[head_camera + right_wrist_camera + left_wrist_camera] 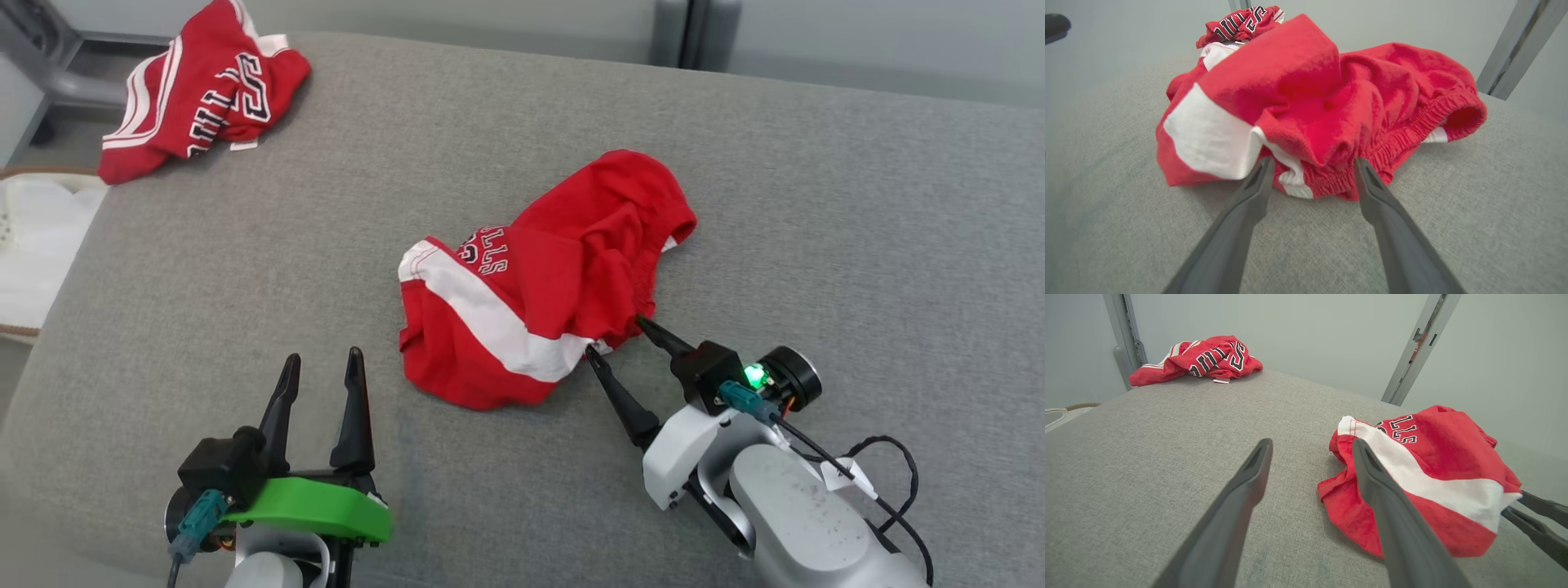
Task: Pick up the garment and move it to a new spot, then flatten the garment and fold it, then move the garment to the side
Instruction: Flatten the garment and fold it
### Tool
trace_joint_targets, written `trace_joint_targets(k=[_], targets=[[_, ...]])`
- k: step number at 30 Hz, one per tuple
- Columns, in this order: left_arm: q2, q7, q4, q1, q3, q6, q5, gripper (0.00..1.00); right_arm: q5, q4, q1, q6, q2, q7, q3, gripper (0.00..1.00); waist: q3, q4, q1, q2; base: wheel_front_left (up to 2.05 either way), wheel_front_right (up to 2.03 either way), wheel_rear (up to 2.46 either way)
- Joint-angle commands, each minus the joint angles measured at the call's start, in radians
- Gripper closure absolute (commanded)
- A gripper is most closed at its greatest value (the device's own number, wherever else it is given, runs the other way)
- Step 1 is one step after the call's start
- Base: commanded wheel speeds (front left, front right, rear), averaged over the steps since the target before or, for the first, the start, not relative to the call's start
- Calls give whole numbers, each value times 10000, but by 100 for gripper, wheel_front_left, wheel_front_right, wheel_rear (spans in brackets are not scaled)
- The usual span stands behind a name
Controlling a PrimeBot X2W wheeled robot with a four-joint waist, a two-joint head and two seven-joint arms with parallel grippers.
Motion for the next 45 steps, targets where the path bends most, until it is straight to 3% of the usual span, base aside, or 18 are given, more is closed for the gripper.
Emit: trace_joint_targets(k=[1, 5, 6, 8, 11, 19, 30, 39, 40, 41, 42, 43, 45], targets=[[6, 2, -59, 10, -53, 60, -125, 0, -80, 100, -160, -14, -54, -2, -42, 0, 489, 595, 0, 0, 0, 0, 0], [5, 2, -185, -92, -212, 169, -236, 0, -336, 545, -547, -14, -58, -2, -22, 0, 689, 762, 0, 0, 0, 0, 0], [7, 2, -207, -124, -247, 177, -268, 0, -372, 675, -652, -14, -57, -2, -26, 15, 743, 787, 0, 0, 0, 0, 0], [5, 2, -245, -184, -299, 221, -306, 0, -446, 862, -843, -14, -57, -2, -78, 60, 839, 803, 0, 0, 0, 0, 0], [6, 2, -299, -246, -317, 274, -342, 0, -578, 1003, -1019, -14, -54, -2, -280, 100, 945, 773, 0, 0, 0, 0, 0], [7, 2, -411, -144, -142, 329, -318, 0, -1367, 484, -737, -14, -60, -2, -863, 100, 903, 131, 0, 0, 0, 0, 0], [11, 3, -558, 55, 45, 183, -33, 0, -3642, -991, 741, -14, -46, 61, -3452, 100, 322, -1305, 0, 0, 0, 0, 0], [14, 2, -538, -161, -208, 59, 24, 0, -4846, -1290, 1268, -14, -46, 534, -4602, 100, 333, -1945, 0, 0, 0, 0, 0], [14, 2, -532, -199, -243, 60, 26, 0, -4898, -1247, 1245, -14, -46, 484, -4718, 89, 350, -1974, 0, 0, 0, 0, 0], [14, 2, -517, -227, -266, 54, 35, 0, -4963, -1193, 1205, -14, -51, 426, -4872, 71, 369, -2015, 0, 0, 0, 0, 0], [14, 2, -501, -245, -279, 49, 41, 0, -5000, -1149, 1176, -16, -51, 381, -4967, 47, 377, -2042, 0, 0, 0, 0, 0], [14, 2, -478, -259, -285, 40, 40, 0, -4984, -1106, 1149, -14, -45, 324, -5034, 1, 379, -2071, 0, 0, 0, 0, 0], [14, 2, -422, -265, -290, 16, 58, 0, -4819, -926, 1116, -14, -45, 219, -5145, 0, 346, -2155, 0, 0, 0, 0, 0]])
